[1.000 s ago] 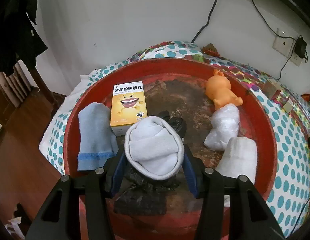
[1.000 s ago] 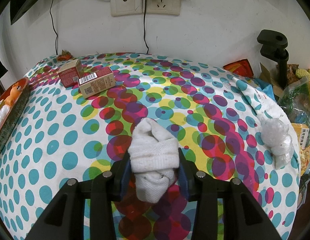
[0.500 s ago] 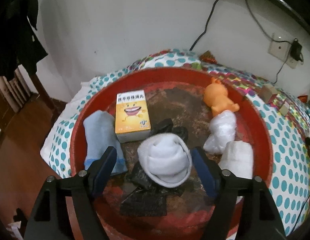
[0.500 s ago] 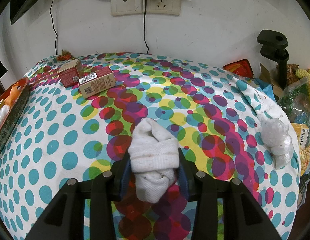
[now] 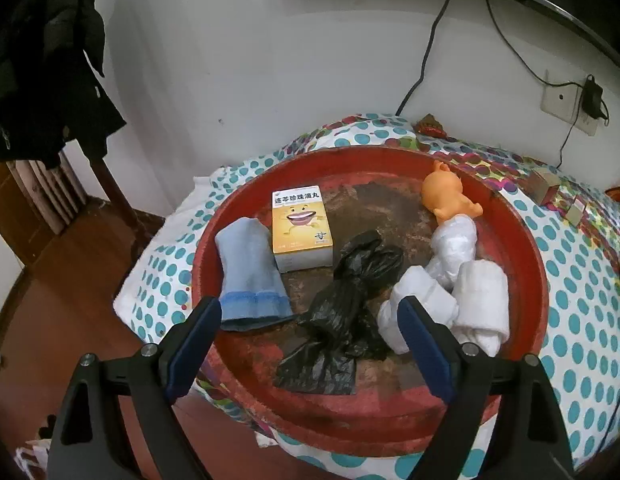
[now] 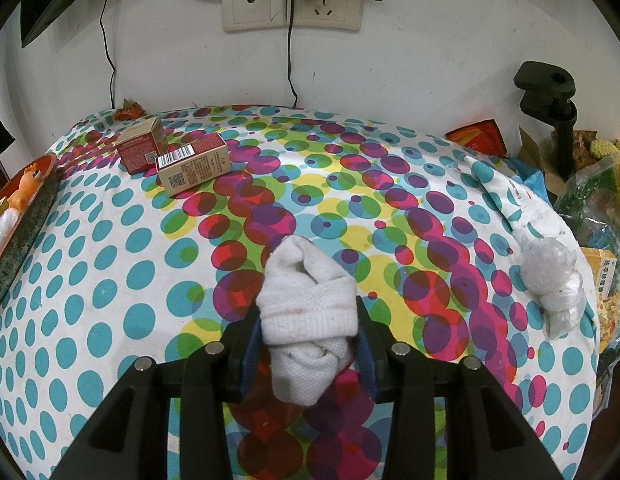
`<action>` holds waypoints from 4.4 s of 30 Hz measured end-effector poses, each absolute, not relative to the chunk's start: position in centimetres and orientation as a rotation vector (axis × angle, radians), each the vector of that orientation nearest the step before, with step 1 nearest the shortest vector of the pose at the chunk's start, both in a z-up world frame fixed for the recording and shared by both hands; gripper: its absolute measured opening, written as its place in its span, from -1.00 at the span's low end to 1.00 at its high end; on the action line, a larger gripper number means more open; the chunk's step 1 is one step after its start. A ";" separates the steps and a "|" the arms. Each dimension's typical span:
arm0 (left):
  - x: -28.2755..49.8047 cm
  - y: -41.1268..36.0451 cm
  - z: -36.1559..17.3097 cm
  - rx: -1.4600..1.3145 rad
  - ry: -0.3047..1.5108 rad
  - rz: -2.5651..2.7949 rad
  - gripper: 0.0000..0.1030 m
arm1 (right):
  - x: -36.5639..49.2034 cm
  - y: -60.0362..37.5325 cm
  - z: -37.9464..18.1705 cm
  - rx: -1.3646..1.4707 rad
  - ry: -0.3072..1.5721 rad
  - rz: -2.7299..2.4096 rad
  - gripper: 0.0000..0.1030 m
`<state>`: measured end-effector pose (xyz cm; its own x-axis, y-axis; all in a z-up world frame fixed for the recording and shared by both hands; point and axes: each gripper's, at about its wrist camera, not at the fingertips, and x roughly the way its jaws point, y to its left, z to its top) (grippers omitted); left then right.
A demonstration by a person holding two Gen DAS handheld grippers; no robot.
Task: Organize objects
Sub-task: 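Lower the round sock into the tray and open the left gripper, then carry the rolled white sock over the tray with the right gripper, then release the rolled sock into the tray with the right gripper, then grasp the red barcode box on the bed with the right gripper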
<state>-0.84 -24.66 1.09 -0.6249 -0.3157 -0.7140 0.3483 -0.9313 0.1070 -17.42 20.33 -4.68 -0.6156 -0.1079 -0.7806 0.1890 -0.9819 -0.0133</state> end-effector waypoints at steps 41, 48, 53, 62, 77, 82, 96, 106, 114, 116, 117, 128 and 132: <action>-0.1 -25.7 0.5 1.111 0.143 -2.578 0.96 | -13.2 1.1 0.8 1.133 0.287 -2.475 -0.25; 0.1 -26.5 0.9 1.087 0.140 -2.561 0.99 | -12.0 -4.7 1.3 1.091 0.301 -2.377 -0.25; 0.5 -27.4 1.4 1.049 0.126 -2.546 0.99 | -11.3 -8.0 1.5 1.071 0.327 -2.320 -0.25; 0.9 -29.5 1.4 1.044 0.186 -2.512 0.99 | -11.2 -12.8 2.0 1.032 0.380 -2.257 -0.25; 0.6 -29.9 0.6 1.072 0.213 -2.501 0.99 | -11.9 -17.0 0.4 1.061 0.459 -2.213 -0.22; 0.4 -29.9 0.4 1.085 0.223 -2.503 0.99 | -12.2 -16.7 0.4 1.072 0.444 -2.235 -0.22; 0.2 -29.6 0.1 1.097 0.218 -2.503 0.99 | -11.8 -14.7 3.1 1.021 0.324 -2.252 0.12; 0.2 -29.4 0.1 1.096 0.231 -2.517 0.99 | -15.4 -3.5 1.3 1.115 0.271 -2.536 0.13; 0.3 -28.2 0.6 1.098 0.310 -2.565 0.99 | -21.2 6.1 -2.3 1.317 0.111 -2.769 0.13; 0.3 -27.6 0.7 1.080 0.255 -2.564 0.99 | -22.3 6.8 -2.8 1.338 0.064 -2.792 0.13; 0.3 -27.3 0.7 1.061 0.199 -2.558 0.99 | -22.9 6.8 -3.0 1.346 0.051 -2.799 0.13; -0.5 -25.8 -0.4 1.120 0.147 -2.592 0.99 | -26.8 6.7 -4.9 1.408 0.002 -2.902 0.13; -0.7 -25.4 -0.7 1.137 0.141 -2.595 0.99 | -27.0 7.4 -5.2 1.404 -0.011 -2.910 0.13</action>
<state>-0.66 -25.36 -0.66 -0.6401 -0.2358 -0.7312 0.3135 -0.9491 0.0317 -27.04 7.43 -5.17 -0.6190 0.0778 -0.7815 -0.0839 -0.9959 -0.0327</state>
